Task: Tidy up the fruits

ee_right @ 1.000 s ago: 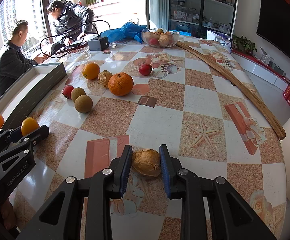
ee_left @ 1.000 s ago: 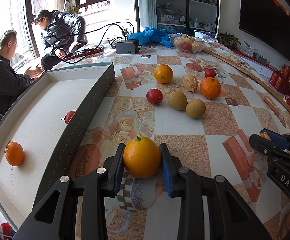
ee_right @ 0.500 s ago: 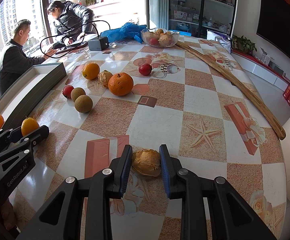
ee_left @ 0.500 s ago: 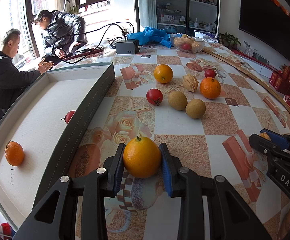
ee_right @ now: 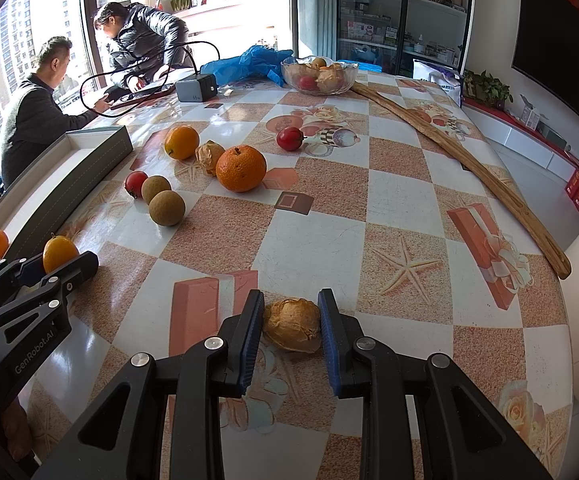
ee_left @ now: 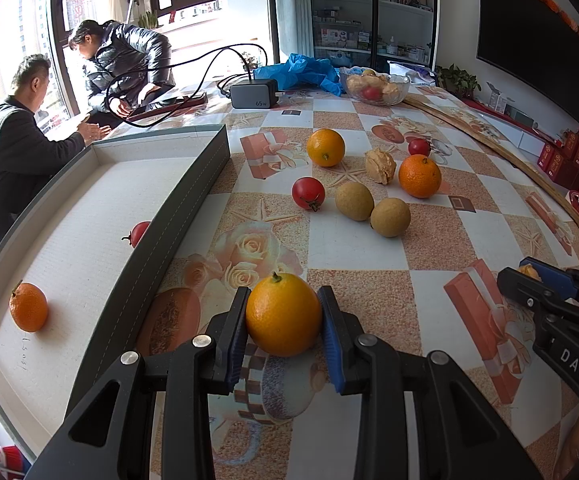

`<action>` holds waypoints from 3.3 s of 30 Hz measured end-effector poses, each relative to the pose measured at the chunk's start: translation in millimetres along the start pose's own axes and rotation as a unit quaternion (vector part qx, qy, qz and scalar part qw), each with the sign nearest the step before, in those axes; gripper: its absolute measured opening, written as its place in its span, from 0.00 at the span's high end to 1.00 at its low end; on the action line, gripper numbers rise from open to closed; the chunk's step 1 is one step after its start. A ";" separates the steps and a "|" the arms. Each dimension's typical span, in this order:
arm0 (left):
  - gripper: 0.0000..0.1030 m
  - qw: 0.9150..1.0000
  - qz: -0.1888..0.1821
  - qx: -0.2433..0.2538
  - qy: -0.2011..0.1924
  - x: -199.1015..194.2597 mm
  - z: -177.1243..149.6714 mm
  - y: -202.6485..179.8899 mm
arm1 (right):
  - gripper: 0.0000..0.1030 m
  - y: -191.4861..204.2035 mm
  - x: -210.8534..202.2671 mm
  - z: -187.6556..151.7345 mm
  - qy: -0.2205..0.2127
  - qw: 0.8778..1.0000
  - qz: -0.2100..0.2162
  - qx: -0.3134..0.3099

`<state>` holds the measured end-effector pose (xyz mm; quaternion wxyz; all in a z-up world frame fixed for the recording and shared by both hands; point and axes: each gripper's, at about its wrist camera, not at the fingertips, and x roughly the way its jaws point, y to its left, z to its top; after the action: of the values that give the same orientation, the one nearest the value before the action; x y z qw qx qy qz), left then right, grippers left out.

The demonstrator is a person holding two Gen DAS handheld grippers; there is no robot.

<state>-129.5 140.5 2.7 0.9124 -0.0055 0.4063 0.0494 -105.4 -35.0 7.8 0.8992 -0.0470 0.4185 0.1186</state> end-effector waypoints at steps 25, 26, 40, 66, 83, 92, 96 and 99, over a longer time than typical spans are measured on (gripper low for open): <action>0.65 1.000 -0.014 -0.011 0.002 -1.1 0.1 5.0 | 0.73 -18.4 -2.2 1.2 0.007 0.998 0.043 0.046; 0.65 1.000 -0.019 -0.015 0.003 -1.2 0.3 6.5 | 0.73 -21.4 -3.2 0.7 0.011 0.997 0.047 0.054; 0.65 0.994 -0.080 -0.074 -0.004 -41.3 12.6 39.8 | 0.73 -34.0 -7.5 12.3 0.054 0.984 0.117 0.122; 0.65 0.983 0.113 -0.145 -0.012 -19.7 23.2 204.3 | 0.72 200.5 34.1 100.3 0.081 0.957 0.277 -0.041; 0.63 0.985 0.125 -0.118 -0.001 -11.0 17.4 197.5 | 0.42 225.2 46.4 89.0 0.095 0.950 0.281 -0.093; 0.54 0.984 0.146 -0.099 -0.034 -29.3 16.2 178.5 | 0.00 177.3 2.0 97.3 0.014 0.966 0.250 -0.064; 0.44 0.990 0.109 -0.072 -0.048 -45.7 28.4 153.1 | 0.00 120.8 5.0 99.2 0.020 0.979 0.201 -0.009; 0.35 0.997 0.051 -0.033 -0.041 -52.5 35.4 116.5 | 0.00 73.3 8.8 94.6 0.027 0.986 0.159 0.032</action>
<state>-149.2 253.7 68.8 0.9240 -0.0133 0.3662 0.1094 -48.2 54.8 63.2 0.8582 0.0458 0.4485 0.2454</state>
